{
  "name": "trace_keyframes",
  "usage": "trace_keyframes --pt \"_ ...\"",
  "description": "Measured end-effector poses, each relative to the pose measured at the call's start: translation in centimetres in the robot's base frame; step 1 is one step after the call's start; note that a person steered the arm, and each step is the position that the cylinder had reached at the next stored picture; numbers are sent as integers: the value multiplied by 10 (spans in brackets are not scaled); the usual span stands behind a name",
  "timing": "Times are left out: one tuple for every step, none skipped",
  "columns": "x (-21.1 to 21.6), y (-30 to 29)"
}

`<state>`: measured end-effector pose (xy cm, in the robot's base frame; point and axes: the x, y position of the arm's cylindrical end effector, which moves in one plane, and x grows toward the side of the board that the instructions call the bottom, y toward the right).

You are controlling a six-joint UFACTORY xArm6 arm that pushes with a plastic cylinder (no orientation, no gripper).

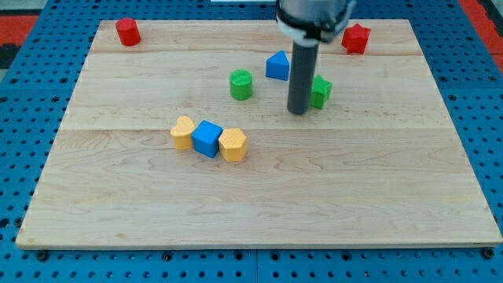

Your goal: Push the green star to the top center of the board

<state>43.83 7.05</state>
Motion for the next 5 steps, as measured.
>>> trace_keyframes --pt "-7 55" --pt "-49 11" --pt "-74 20" --pt "-92 65" --pt "-113 38"
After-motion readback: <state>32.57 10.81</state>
